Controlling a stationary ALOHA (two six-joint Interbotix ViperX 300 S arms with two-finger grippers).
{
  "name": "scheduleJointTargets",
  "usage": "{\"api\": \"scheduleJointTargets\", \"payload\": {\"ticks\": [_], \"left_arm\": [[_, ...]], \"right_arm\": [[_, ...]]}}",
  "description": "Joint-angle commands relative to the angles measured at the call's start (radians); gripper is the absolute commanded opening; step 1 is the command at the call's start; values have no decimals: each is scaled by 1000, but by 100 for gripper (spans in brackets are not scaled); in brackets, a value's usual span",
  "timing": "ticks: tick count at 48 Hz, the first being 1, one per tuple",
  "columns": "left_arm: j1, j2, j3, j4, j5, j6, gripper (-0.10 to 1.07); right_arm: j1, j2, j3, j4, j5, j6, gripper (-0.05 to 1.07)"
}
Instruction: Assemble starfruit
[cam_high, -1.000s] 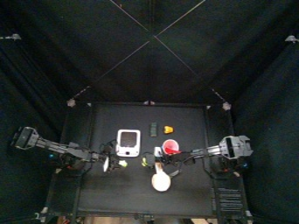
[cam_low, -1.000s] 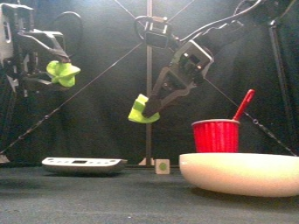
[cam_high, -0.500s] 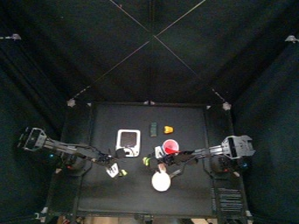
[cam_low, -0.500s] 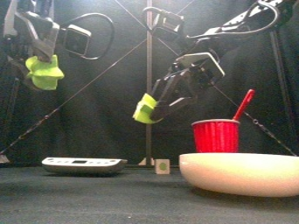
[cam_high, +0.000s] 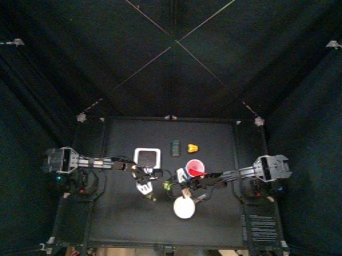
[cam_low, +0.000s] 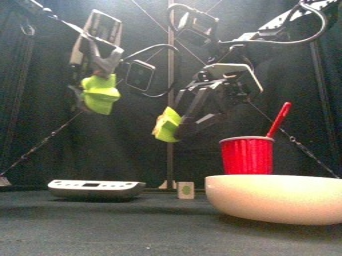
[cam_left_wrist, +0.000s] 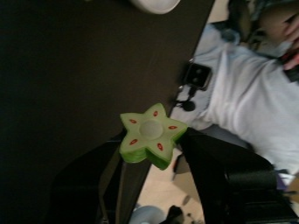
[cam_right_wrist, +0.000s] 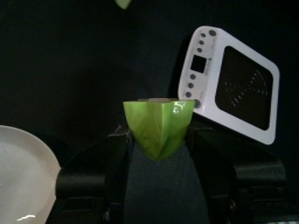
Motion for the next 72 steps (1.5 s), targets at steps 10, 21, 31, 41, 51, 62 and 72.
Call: {"api": "scheduleJointTargets", "payload": {"ticks": [10,21,31,41,51,62,72], "left_arm": [[58,6,0,-120,20,118,54],[60,29,-8,-167,46,123,54],[74,55,-25,-282,51,124,54],[71,91,-66,-328,103,124,54],[78,132,-80,-330,107,126,54],[87,138,-112,-339,135,126,54],[87,150,-120,-379,155,124,54]], "right_arm": [[12,-35,-5,15,-8,0,78],[18,-37,-14,-2,-5,-6,78],[23,-38,-18,-14,-3,-8,78],[18,-55,-11,-37,-2,-8,78],[21,-60,-11,-44,-5,-8,78],[23,-67,6,-49,-25,-9,78],[18,-97,25,-51,-92,-9,78]]}}
